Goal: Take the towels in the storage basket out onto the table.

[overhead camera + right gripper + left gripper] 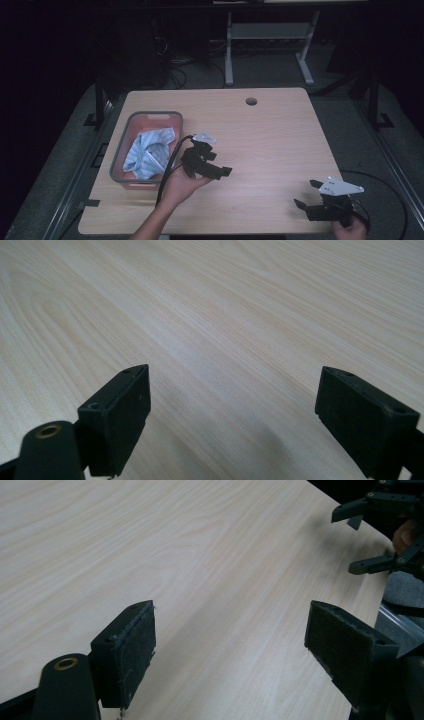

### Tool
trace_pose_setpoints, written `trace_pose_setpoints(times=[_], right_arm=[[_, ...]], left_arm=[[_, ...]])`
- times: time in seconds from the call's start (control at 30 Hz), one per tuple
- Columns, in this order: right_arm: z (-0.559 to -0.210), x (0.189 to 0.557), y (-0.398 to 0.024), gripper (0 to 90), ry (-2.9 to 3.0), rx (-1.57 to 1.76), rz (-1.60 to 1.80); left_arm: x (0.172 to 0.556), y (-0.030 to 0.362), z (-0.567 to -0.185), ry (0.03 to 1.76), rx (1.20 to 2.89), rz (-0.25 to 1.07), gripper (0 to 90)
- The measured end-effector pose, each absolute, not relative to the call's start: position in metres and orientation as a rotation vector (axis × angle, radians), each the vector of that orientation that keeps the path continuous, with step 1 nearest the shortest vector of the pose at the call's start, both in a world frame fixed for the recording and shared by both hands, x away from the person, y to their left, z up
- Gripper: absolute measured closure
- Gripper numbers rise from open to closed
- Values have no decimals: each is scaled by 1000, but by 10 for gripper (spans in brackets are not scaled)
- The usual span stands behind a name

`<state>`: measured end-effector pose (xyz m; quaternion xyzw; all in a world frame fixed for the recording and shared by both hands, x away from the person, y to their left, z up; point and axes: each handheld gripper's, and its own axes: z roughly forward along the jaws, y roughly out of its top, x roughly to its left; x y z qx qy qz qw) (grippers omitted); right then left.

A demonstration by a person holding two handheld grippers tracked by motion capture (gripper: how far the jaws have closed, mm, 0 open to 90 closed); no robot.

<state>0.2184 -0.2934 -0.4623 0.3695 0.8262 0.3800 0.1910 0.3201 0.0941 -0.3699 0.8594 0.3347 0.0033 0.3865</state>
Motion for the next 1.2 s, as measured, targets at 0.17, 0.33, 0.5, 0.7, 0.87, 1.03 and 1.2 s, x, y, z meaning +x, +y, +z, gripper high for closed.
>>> trace_pose_setpoints(times=[0.17, 0.33, 0.5, 0.7, 0.87, 1.03, 1.2], right_arm=[[-462, 218, -294, 140, 2320, 1034, 1068], [-462, 218, -296, 140, 2317, 1040, 1072], [-461, 218, -296, 140, 2318, 1041, 1075], [-462, 219, -295, 140, 2320, 1038, 1072], [-462, 218, -295, 140, 2320, 1033, 1073], [-462, 218, -294, 140, 2319, 1034, 1074], [-461, 217, -294, 140, 2322, 1030, 1073]], left_arm=[[329, 100, -359, 860, 2216, 33, 199], [335, 103, -350, 876, 2240, 56, 201], [342, 110, -342, 907, 2232, 70, 201], [349, 124, -334, 930, 2228, 66, 210], [352, 135, -329, 952, 2218, 76, 220], [356, 149, -320, 973, 2213, 108, 219], [360, 161, -317, 1003, 2196, 115, 212]])
